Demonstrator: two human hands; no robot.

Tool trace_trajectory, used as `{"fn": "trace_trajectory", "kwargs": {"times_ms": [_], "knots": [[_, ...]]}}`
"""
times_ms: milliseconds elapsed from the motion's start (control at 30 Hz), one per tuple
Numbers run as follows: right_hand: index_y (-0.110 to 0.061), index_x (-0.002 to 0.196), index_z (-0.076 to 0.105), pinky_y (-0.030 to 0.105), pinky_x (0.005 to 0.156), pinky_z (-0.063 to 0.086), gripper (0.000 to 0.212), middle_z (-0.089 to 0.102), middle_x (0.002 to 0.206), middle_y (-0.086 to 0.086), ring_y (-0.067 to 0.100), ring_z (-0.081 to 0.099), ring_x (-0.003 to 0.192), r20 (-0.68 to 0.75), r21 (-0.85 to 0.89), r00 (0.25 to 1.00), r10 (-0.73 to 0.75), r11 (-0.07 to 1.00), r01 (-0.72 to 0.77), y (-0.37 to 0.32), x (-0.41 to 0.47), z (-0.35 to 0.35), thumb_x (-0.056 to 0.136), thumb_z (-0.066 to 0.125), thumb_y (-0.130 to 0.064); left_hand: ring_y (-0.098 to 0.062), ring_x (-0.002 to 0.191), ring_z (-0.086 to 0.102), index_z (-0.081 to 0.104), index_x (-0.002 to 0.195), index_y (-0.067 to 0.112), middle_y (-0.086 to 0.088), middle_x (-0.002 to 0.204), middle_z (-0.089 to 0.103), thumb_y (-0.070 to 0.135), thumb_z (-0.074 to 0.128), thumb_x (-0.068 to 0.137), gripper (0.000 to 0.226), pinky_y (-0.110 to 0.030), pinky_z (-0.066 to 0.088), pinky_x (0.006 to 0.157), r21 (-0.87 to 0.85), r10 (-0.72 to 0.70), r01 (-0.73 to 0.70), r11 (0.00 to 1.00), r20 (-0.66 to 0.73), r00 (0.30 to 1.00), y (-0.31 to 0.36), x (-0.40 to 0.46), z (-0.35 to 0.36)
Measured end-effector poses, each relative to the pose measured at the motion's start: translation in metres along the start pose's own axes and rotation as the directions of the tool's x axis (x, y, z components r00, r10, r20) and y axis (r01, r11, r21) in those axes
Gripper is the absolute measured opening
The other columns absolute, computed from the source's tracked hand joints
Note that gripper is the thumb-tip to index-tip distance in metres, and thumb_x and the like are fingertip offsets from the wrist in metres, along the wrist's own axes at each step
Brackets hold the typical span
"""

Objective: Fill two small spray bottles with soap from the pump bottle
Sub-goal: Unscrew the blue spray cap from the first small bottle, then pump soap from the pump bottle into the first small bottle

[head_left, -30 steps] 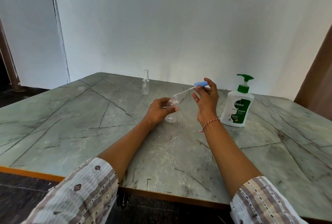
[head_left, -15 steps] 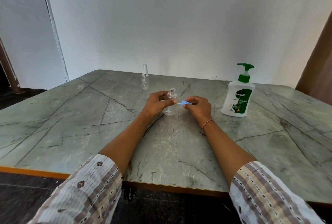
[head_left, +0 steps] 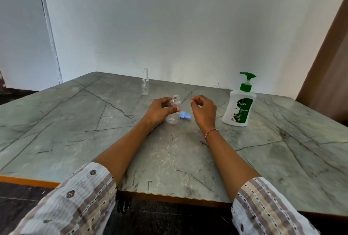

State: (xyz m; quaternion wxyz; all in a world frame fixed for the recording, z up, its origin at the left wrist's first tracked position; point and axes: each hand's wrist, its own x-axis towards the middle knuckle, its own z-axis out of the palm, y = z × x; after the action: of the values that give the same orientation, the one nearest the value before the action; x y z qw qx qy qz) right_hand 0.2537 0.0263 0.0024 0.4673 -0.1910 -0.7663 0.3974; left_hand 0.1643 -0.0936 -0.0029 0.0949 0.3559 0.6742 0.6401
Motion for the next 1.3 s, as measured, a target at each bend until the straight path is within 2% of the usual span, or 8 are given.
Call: {"fn": "trace_trajectory", "kwargs": {"times_ms": [100, 200, 367, 433, 533, 667, 833, 1300], "knots": [[-0.012, 0.085, 0.069, 0.019, 0.079, 0.045, 0.012, 0.069, 0.088, -0.001, 0.013, 0.063, 0.09, -0.03, -0.042, 0.998, -0.056, 0.998, 0.055, -0.003, -0.001, -0.009, 0.085, 0.057, -0.009, -0.016, 0.094, 0.062, 0.062, 0.114, 0.012, -0.008, 0.107, 0.067, 0.015, 0.071, 0.079, 0.036, -0.025, 0.047, 0.084, 0.031, 0.021, -0.021, 0.999, 0.014, 1.0, 0.004, 0.0, 0.013], [-0.011, 0.098, 0.068, 0.024, 0.086, 0.045, 0.017, 0.069, 0.103, 0.002, 0.017, 0.059, 0.102, -0.047, -0.17, 0.994, -0.096, 0.982, 0.087, 0.0, 0.0, -0.021, 0.088, 0.055, -0.012, -0.02, 0.099, 0.062, 0.061, 0.116, 0.013, -0.007, 0.11, 0.067, 0.019, 0.07, 0.079, 0.038, -0.032, 0.049, 0.092, 0.062, 0.017, -0.019, 0.998, 0.039, 0.999, 0.008, 0.003, 0.032], [-0.012, 0.109, 0.063, 0.022, 0.091, 0.037, 0.023, 0.063, 0.112, 0.007, 0.023, 0.053, 0.11, -0.22, -0.4, 0.931, -0.291, 0.897, 0.186, 0.003, 0.004, -0.054, 0.087, 0.058, -0.019, -0.015, 0.089, 0.062, 0.061, 0.116, 0.01, -0.008, 0.109, 0.066, 0.019, 0.071, 0.078, 0.04, -0.023, 0.048, 0.08, 0.014, 0.03, -0.031, 0.999, 0.043, 0.999, 0.021, 0.015, 0.065], [-0.013, 0.116, 0.057, 0.033, 0.094, 0.041, 0.036, 0.056, 0.12, 0.01, 0.026, 0.048, 0.114, -0.329, -0.457, 0.881, -0.34, 0.874, 0.167, 0.008, 0.009, -0.069, 0.082, 0.064, -0.023, -0.014, 0.087, 0.061, 0.061, 0.115, 0.008, -0.01, 0.109, 0.067, 0.017, 0.072, 0.077, 0.04, -0.022, 0.047, 0.078, -0.013, 0.031, -0.03, 0.999, 0.063, 0.998, 0.025, 0.018, 0.079], [-0.014, 0.132, 0.041, 0.04, 0.099, 0.04, 0.067, 0.039, 0.138, 0.013, 0.03, 0.035, 0.128, -0.431, -0.467, 0.869, -0.243, 0.884, 0.016, 0.021, 0.021, -0.087, 0.075, 0.071, -0.033, -0.017, 0.092, 0.061, 0.06, 0.117, 0.009, -0.008, 0.11, 0.066, 0.018, 0.071, 0.078, 0.041, -0.025, 0.046, 0.082, 0.0, 0.025, -0.025, 1.0, 0.077, 0.997, 0.025, 0.021, 0.097], [-0.016, 0.143, 0.022, 0.05, 0.103, 0.038, 0.093, 0.026, 0.147, 0.015, 0.032, 0.028, 0.134, -0.369, -0.427, 0.929, -0.03, 0.893, -0.14, 0.043, 0.031, -0.095, 0.071, 0.074, -0.043, -0.015, 0.093, 0.06, 0.057, 0.119, 0.01, -0.008, 0.112, 0.065, 0.02, 0.071, 0.079, 0.044, -0.026, 0.048, 0.084, 0.041, 0.041, -0.044, 0.998, 0.073, 0.996, 0.02, 0.023, 0.11], [-0.019, 0.146, 0.011, 0.047, 0.093, 0.045, 0.103, 0.034, 0.141, 0.014, 0.032, 0.042, 0.126, -0.306, -0.26, 0.946, 0.106, 0.947, -0.19, 0.057, 0.038, -0.089, 0.069, 0.078, -0.032, -0.025, 0.107, 0.059, 0.053, 0.125, 0.007, -0.012, 0.121, 0.061, 0.02, 0.071, 0.079, 0.051, -0.037, 0.048, 0.096, 0.129, 0.014, -0.028, 0.991, 0.107, 0.994, 0.012, 0.025, 0.107], [-0.024, 0.14, 0.025, 0.034, 0.084, 0.044, 0.089, 0.043, 0.124, 0.007, 0.025, 0.05, 0.11, -0.094, -0.129, 0.994, 0.054, 0.99, -0.065, 0.038, 0.02, -0.075, 0.065, 0.074, -0.024, -0.016, 0.099, 0.057, 0.052, 0.126, 0.013, -0.007, 0.121, 0.061, 0.026, 0.066, 0.083, 0.047, -0.028, 0.046, 0.089, 0.182, -0.006, -0.005, 0.983, 0.061, 0.998, 0.007, 0.017, 0.08]]}}
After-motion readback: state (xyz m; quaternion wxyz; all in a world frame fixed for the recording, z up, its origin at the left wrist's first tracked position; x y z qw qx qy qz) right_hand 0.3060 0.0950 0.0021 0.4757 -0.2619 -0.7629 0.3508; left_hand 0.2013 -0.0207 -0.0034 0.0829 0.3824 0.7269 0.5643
